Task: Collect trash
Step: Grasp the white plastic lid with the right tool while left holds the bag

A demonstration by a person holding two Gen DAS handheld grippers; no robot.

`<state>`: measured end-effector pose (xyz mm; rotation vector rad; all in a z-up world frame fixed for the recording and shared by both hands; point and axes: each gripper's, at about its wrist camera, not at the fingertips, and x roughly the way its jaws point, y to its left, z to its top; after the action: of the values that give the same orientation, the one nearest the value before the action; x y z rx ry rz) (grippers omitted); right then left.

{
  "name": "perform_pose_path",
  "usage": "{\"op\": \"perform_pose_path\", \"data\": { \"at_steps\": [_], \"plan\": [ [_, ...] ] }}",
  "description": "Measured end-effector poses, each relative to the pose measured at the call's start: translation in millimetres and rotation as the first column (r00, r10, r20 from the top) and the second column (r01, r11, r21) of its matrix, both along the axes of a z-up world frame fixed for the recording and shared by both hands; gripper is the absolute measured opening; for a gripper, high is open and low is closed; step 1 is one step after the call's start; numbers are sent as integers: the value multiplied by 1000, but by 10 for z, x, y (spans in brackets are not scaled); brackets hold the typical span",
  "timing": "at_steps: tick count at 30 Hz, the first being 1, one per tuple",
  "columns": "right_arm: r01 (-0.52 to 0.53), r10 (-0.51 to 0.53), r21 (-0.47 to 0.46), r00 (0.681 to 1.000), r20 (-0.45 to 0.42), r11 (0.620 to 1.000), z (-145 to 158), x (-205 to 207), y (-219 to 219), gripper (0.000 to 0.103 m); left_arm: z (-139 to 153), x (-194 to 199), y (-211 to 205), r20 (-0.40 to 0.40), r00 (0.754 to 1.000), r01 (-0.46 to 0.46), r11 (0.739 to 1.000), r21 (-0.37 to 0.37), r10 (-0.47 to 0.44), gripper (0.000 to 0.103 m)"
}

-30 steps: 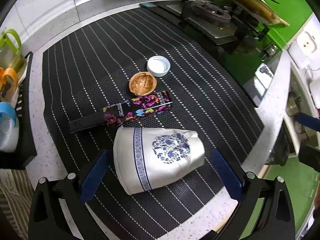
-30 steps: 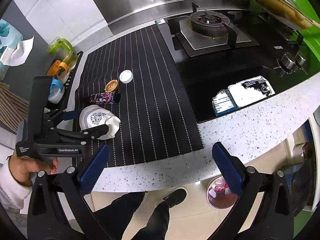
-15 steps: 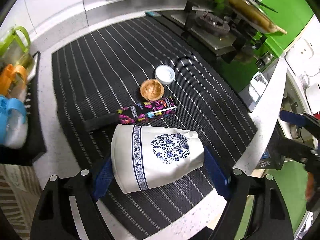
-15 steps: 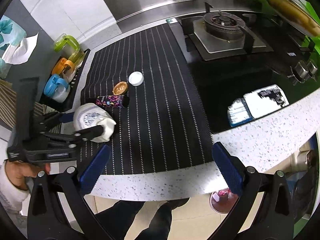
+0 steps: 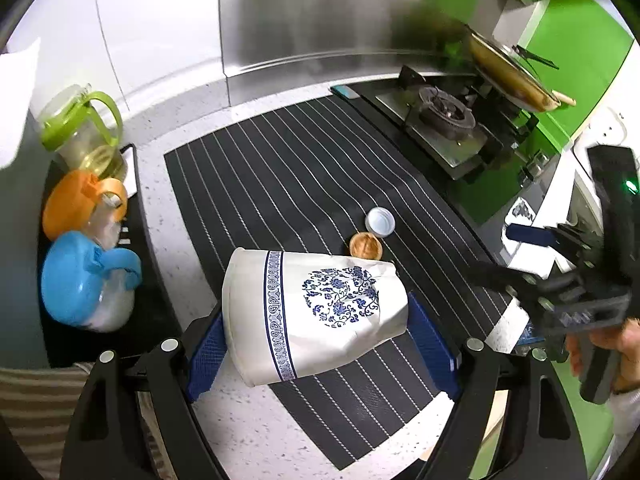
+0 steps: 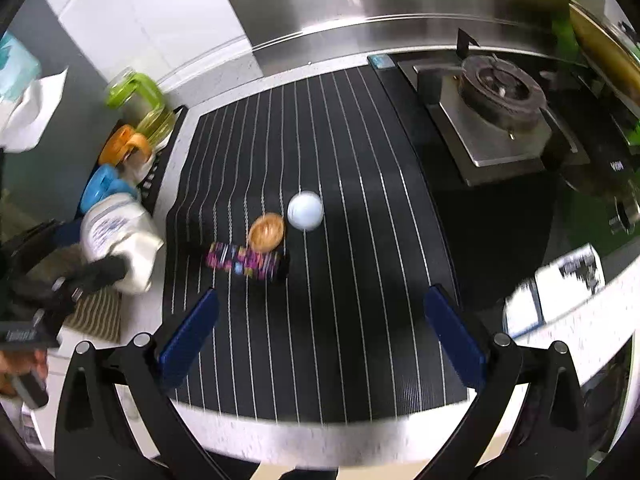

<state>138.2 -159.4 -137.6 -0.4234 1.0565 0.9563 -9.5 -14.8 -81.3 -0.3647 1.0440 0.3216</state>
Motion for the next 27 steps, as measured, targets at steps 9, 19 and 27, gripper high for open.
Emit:
{"op": "perform_pose_path", "data": {
  "at_steps": [9, 19, 27],
  "plan": [
    [91, -93, -53, 995, -42, 994, -359, 246, 630, 100, -32, 42, 185, 1, 1000, 20, 1000, -23, -20, 80],
    [169, -176, -83, 980, -91, 982, -680, 345, 859, 63, -162, 138, 309, -7, 999, 53, 997, -59, -54, 80],
    [172, -180, -113, 982, -56, 979, -679, 260, 893, 41, -214, 188, 371, 1, 997, 75, 994, -76, -75, 80]
  ]
}}
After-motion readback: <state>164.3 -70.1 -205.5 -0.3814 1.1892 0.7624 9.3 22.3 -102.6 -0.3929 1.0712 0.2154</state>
